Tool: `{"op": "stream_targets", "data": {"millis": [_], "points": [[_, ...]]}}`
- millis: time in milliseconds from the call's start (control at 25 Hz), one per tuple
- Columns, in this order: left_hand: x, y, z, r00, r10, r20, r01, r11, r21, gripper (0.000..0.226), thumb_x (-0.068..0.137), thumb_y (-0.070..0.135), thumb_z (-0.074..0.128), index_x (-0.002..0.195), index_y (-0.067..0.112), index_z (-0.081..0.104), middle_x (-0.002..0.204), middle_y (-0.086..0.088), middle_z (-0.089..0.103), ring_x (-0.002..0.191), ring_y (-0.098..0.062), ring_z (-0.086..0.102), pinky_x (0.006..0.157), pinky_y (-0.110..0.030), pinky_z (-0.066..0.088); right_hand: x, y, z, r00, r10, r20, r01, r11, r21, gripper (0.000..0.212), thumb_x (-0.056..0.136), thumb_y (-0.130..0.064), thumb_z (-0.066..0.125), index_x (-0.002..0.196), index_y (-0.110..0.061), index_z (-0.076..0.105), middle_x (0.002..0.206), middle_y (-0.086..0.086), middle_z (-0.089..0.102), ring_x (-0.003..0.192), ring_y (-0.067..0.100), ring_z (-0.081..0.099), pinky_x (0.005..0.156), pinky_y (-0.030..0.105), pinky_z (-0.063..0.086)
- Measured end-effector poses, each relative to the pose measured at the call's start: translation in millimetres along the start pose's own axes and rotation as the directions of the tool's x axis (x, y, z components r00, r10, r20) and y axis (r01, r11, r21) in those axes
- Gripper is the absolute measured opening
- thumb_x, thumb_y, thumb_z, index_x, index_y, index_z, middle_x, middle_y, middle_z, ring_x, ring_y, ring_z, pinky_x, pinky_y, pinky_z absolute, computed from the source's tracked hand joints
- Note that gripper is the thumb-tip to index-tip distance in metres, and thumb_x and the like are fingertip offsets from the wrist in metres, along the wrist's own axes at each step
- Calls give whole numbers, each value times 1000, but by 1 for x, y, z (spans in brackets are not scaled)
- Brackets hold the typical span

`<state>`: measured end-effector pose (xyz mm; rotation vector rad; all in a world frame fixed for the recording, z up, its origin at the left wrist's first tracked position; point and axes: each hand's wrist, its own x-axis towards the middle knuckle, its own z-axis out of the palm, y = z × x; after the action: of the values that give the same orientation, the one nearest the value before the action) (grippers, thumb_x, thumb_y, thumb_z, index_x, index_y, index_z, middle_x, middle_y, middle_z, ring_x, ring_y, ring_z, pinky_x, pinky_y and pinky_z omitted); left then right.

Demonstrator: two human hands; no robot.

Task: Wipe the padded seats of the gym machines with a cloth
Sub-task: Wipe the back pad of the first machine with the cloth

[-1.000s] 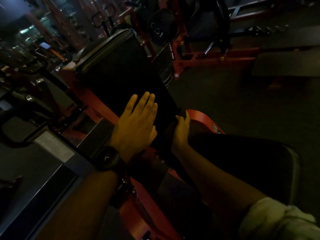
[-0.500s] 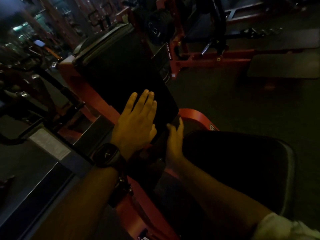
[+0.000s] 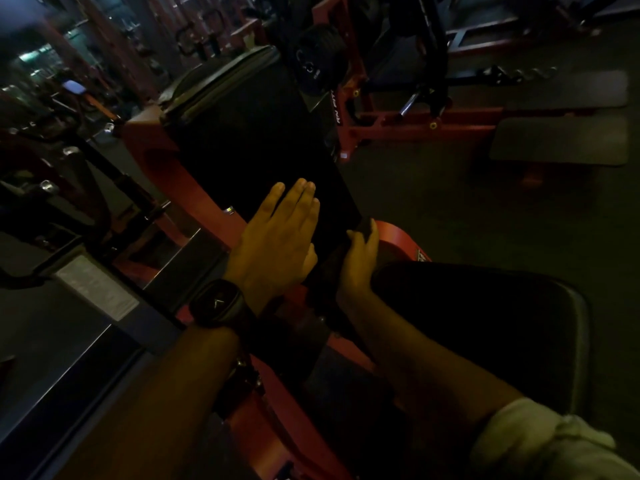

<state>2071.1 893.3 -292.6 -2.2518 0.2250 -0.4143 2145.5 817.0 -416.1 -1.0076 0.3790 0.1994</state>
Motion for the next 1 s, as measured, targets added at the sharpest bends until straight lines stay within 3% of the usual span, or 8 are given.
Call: {"op": "stream_targets", "data": {"millis": [80, 160, 280, 400, 520, 720, 880, 1000], "points": [[0, 1, 0, 1000, -7, -6, 7, 1000, -2, 71, 85, 36, 58, 145, -2, 49, 155, -23, 41, 148, -35, 34, 122, -50, 10, -38, 11, -5, 1000, -25, 13, 26, 996, -90, 66, 96, -19, 57, 156, -33, 32, 156, 4, 33, 140, 25, 39, 113, 44, 38], [-1, 3, 1, 1000, -2, -18, 2, 1000, 0, 69, 86, 35, 54, 145, -2, 50, 155, -23, 42, 148, -36, 35, 122, -51, 12, -67, 23, -10, 993, -79, 88, 83, 996, -41, 67, 94, -22, 58, 155, -33, 33, 156, 3, 32, 141, 23, 36, 114, 44, 37], [-2, -1, 3, 998, 12, -60, -12, 1000, 2, 68, 83, 32, 43, 141, -3, 54, 151, -24, 47, 144, -36, 41, 122, -50, 17, -8, 0, -2, 999, -33, 7, 33, 999, -15, 61, 95, -19, 53, 154, -30, 37, 154, 5, 40, 138, 25, 44, 113, 45, 41], [-5, -3, 4, 997, 26, -75, -27, 999, -19, 69, 83, 31, 42, 140, -5, 53, 150, -25, 47, 143, -37, 42, 122, -49, 17, 5, -5, -5, 1000, 14, 26, -14, 1000, -8, 65, 92, -24, 54, 154, -35, 36, 149, 5, 48, 131, 23, 52, 110, 47, 45], [-6, -6, 9, 996, 52, -79, -52, 999, 4, 68, 85, 32, 40, 142, -4, 52, 152, -25, 45, 145, -37, 40, 122, -49, 15, -31, 25, -16, 987, -11, 162, 0, 998, 65, 70, 87, -28, 58, 153, -38, 35, 142, 1, 54, 125, 21, 57, 107, 47, 48], [-7, -12, 11, 993, 92, -80, -90, 996, 27, 71, 84, 34, 60, 144, -4, 50, 153, -26, 44, 146, -38, 38, 122, -49, 16, 9, -11, -5, 995, 67, 71, -73, 994, 86, 63, 93, -19, 55, 153, -28, 39, 144, 6, 54, 126, 24, 56, 108, 47, 48], [-6, -6, 14, 995, 63, -81, -62, 998, 16, 71, 85, 35, 58, 144, -3, 49, 154, -25, 42, 146, -38, 36, 122, -50, 15, -32, 6, -14, 981, 46, 189, -66, 993, 100, 57, 98, -20, 53, 150, -34, 36, 131, -4, 60, 119, 16, 60, 102, 40, 51], [-6, -9, 16, 991, 75, -109, -74, 997, 12, 72, 84, 36, 59, 144, -3, 49, 154, -25, 43, 146, -38, 37, 122, -49, 15, 2, -12, -4, 993, 70, 100, -79, 993, 87, 68, 91, -30, 58, 154, -35, 33, 145, -3, 49, 128, 18, 52, 109, 45, 46]]}}
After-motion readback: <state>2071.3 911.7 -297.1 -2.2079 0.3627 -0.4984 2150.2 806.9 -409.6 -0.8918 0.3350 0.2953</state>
